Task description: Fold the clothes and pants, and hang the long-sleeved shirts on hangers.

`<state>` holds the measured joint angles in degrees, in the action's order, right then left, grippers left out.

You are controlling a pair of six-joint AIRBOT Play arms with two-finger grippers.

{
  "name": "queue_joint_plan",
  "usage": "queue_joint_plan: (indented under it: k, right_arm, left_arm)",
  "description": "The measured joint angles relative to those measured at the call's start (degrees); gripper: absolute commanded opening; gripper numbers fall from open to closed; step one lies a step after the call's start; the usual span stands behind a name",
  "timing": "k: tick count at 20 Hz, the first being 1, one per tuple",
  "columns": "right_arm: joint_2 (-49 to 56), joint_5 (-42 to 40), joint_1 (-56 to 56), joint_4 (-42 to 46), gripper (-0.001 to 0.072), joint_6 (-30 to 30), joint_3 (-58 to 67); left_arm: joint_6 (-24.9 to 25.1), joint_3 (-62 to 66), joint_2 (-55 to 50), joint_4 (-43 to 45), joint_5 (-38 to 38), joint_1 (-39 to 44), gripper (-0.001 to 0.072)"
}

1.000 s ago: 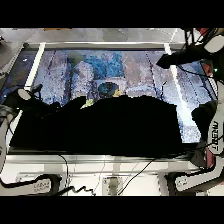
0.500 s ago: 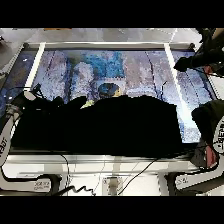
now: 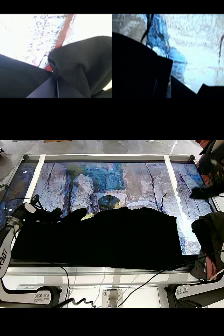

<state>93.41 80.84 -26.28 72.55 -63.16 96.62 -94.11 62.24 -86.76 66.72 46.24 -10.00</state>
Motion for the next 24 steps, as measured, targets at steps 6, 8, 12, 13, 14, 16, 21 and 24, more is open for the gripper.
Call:
queue_joint_plan:
  k: [6, 8, 12, 13, 14, 16, 21, 24]
  right_arm:
    - [0.46, -0.17, -8.44, -14.36, 0.0694, 5.40, -21.07]
    - [0.50, -4.74, -9.14, -17.16, 0.0694, 5.35, -24.46]
    - [0.59, -14.56, -7.89, -18.03, 0.0691, 1.88, -27.17]
    - [0.85, -16.76, -7.08, -17.62, 0.0691, 1.18, -27.47]
    - [1.20, -18.36, -6.21, -17.53, 0.0690, 0.76, -27.65]
    - [2.40, -22.32, -4.26, -17.11, 0.0658, 0.00, -27.93]
    - [4.66, -28.89, 0.22, -17.27, 0.0140, 0.39, -27.89]
    - [5.01, -30.05, 1.97, -16.68, 0.0016, 1.29, -27.02]
  left_arm:
    - [0.42, 0.00, 0.00, 0.04, -0.15, 0.44, 0.0013]
    - [0.42, 0.00, 0.00, 0.04, -0.15, 0.74, 0.0013]
    - [0.44, 0.00, 0.00, 0.04, -0.17, 1.16, 0.0013]
    - [0.44, 0.00, 0.00, 0.07, -0.17, 1.22, 0.0013]
    - [0.44, 0.00, -0.02, 0.07, -0.17, 1.27, 0.0013]
    - [0.44, 0.00, 0.00, 0.07, -0.17, 1.29, 0.0013]
    - [0.44, 0.57, 0.00, 0.07, -0.20, 1.31, 0.0013]
    - [0.44, 2.69, 0.00, 0.07, -0.15, 1.31, 0.0013]
